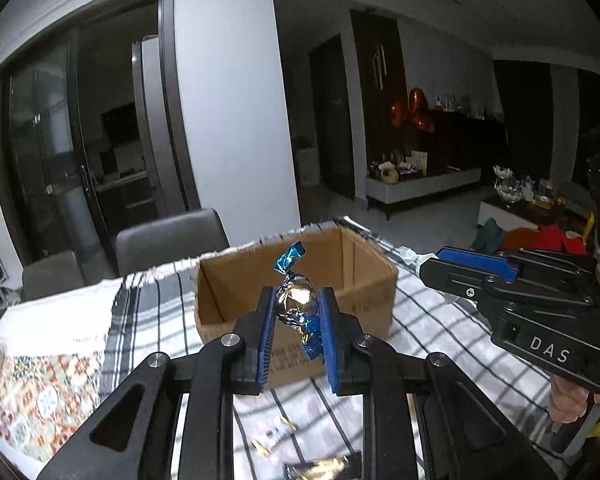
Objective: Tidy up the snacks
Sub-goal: 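Carry the blue-wrapped candy and green candy over the box with both tools, then open both tools to drop the candies into the box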
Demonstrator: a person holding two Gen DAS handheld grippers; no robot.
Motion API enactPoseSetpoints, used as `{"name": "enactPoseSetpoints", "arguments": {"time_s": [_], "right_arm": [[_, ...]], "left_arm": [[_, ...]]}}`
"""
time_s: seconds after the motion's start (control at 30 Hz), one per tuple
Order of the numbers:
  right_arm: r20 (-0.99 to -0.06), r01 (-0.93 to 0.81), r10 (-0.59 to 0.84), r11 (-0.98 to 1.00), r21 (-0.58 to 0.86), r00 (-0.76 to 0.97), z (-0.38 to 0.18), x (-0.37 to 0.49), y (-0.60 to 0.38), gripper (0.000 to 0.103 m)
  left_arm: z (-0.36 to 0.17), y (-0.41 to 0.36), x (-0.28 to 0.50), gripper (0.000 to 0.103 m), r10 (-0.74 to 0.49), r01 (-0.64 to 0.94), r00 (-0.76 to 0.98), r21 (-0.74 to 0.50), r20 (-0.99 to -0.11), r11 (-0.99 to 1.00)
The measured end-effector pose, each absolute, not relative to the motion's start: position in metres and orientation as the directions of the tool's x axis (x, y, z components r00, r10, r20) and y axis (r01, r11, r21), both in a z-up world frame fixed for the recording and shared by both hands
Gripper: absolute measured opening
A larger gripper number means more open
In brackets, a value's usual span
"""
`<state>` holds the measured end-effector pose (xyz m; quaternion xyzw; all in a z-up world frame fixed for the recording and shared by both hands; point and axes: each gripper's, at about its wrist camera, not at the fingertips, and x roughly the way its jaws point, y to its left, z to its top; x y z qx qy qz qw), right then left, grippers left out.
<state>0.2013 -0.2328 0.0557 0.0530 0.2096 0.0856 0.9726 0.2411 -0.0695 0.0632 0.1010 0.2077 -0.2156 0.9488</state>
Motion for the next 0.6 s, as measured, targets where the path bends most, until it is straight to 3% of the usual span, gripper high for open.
{"name": "enactPoseSetpoints", "arguments": {"time_s": [0.3,0.6], "right_arm": [[-0.393,-0.152,0.192,0.980,0.130,0.899,0.078,0.254,-0.234,0.019],[-0.452,-0.148,0.187,0.982,0.120,0.872,0.070,0.308,-0.241,0.019]], "left_arm": [[0.084,-0.067,0.291,0.022,-0.369,0.448,0.822,0.093,-0.434,0.889],[0.073,-0.074,0.346,0.022,-0.376,0.459,0.784,0.053,-0.494,0.887]]}}
